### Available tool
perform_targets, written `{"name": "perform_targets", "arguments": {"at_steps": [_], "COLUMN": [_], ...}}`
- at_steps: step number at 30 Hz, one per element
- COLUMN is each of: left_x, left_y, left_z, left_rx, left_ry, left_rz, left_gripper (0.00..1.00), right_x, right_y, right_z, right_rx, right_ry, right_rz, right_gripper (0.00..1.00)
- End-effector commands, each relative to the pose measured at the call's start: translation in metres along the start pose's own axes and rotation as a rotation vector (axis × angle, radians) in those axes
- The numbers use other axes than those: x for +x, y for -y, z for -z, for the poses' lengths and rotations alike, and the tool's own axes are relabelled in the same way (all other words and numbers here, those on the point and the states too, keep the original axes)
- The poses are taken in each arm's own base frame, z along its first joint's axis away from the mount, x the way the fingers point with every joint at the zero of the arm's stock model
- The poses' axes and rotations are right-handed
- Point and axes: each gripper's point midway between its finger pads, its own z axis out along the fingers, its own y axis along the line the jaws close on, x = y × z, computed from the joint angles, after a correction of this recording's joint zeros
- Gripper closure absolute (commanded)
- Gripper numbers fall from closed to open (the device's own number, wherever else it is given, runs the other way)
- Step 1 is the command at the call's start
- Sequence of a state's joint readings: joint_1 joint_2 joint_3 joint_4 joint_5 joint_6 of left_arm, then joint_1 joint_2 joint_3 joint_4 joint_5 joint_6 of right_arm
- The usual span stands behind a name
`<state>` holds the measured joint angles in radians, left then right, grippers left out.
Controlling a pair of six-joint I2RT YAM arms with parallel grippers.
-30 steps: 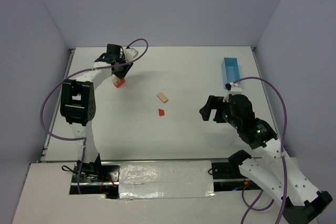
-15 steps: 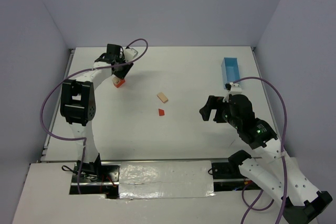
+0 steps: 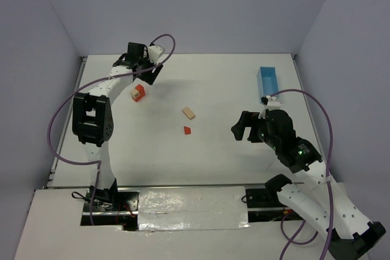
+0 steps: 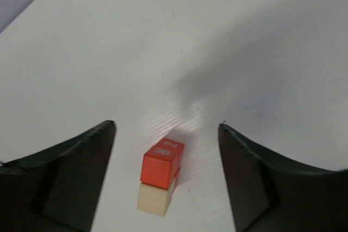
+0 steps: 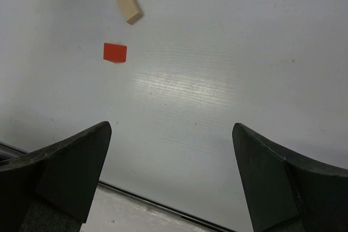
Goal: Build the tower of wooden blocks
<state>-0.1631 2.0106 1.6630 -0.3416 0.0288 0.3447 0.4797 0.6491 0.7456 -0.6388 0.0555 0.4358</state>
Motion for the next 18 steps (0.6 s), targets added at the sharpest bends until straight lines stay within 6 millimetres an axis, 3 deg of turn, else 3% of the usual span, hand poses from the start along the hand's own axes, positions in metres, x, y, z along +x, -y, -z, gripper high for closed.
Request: {"name": "perform_targets", "arguments": {"at_steps": [1,2,3,7,9,13,14,18], "left_x": [-0.062,-0.073,-0.080,-0.100,-0.100,-0.079,-0.074,-0.047], "left_y": [0.020,0.038,0.049,0.097,0.138,0.180,0.199,0.224], "left_z": [0.031,0.037,0.044,0.080,0.092,0.088,0.086,0.064], "left_rx": [0.025,0.053,0.076,0.170,0.283,0.295,0.304,0.315], "left_ry": [0.139,0.156,0.158,0.213,0.231,0.149,0.134,0.043], "left_rz": [0.034,0.045,0.038,-0.009,-0.063,-0.088,-0.116,-0.135], "left_gripper": [0.12,0.03,0.01,0.00,0.00,0.00,0.00,0.00], "right_x": [-0.010,-0.011,-0.012,-0.018,-0.021,-0.024,-0.024,-0.027], "right_y": [-0.006,-0.005,-0.005,-0.002,-0.001,0.002,0.002,0.004], "right_z": [0.001,0.001,0.002,0.006,0.008,0.011,0.012,0.017], "right_rx": [-0.028,-0.022,-0.017,-0.004,0.007,0.020,0.022,0.024], "right_ry": [0.042,0.047,0.054,0.086,0.101,0.118,0.119,0.147], "right_rz": [0.013,0.011,0.009,0.000,-0.002,-0.009,-0.010,-0.017], "right_gripper": [0.00,0.00,0.00,0.00,0.00,0.00,0.00,0.00]}}
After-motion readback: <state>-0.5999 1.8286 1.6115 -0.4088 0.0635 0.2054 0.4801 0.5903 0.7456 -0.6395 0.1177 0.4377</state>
